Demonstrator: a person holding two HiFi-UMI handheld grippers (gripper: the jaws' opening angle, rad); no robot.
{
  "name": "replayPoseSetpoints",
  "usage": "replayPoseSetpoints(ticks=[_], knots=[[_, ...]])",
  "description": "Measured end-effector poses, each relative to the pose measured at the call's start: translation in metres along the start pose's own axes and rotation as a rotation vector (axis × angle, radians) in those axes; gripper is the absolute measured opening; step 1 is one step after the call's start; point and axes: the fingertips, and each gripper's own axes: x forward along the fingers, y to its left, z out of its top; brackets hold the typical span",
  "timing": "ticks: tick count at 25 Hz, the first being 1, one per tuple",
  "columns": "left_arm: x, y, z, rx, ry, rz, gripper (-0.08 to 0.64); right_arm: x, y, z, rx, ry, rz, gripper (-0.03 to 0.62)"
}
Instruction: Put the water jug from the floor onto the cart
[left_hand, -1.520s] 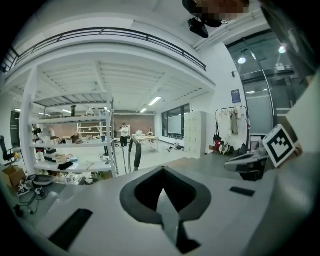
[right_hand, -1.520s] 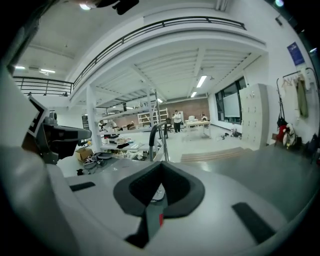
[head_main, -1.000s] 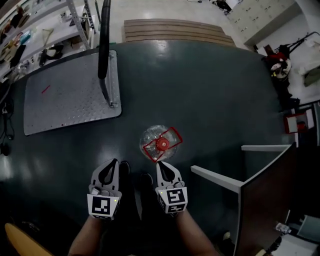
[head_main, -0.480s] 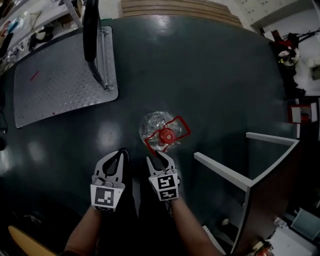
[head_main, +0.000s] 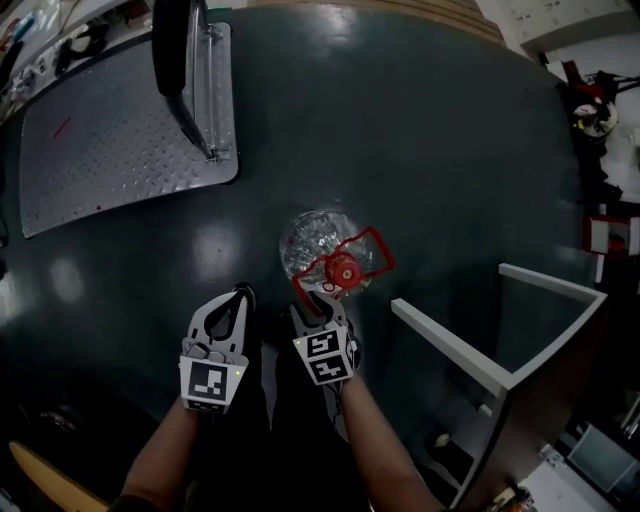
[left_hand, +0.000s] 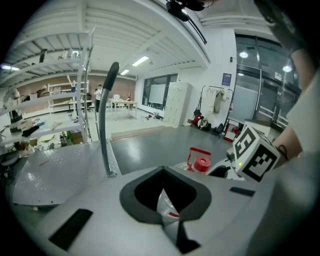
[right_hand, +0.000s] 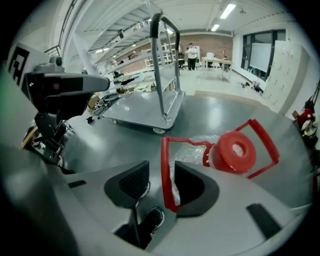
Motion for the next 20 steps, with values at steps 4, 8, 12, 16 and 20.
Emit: replayPoseSetpoints(ticks=[4, 8, 12, 16, 20], knots=[[0.001, -0.003, -0.01, -0.009, 0.011, 0.001, 0.008, 0.012, 0.0, -0.002, -0.013, 0.039, 0.02, 0.141], [-0.004, -0.009, -0.012, -0.013, 0.014, 0.002, 0.008, 0.015, -0.006, 0.0, -0.057, 0.066, 0.0, 0.031], [-0.01, -0.01, -0.008, -0.027, 0.009, 0.017, 0.008, 0.014, -0.008, 0.004, -0.041, 0.077, 0.035, 0.031], [-0.019, -0.009, -0.009, -0.027, 0.007, 0.043, 0.008, 0.008, -0.008, 0.009, 0.009, 0.065, 0.071, 0.026], [-0.029, -0.01, -0.011, -0.026, -0.002, 0.066, 0.008, -0.003, -0.013, 0.01, 0.067, 0.053, 0.085, 0.025]])
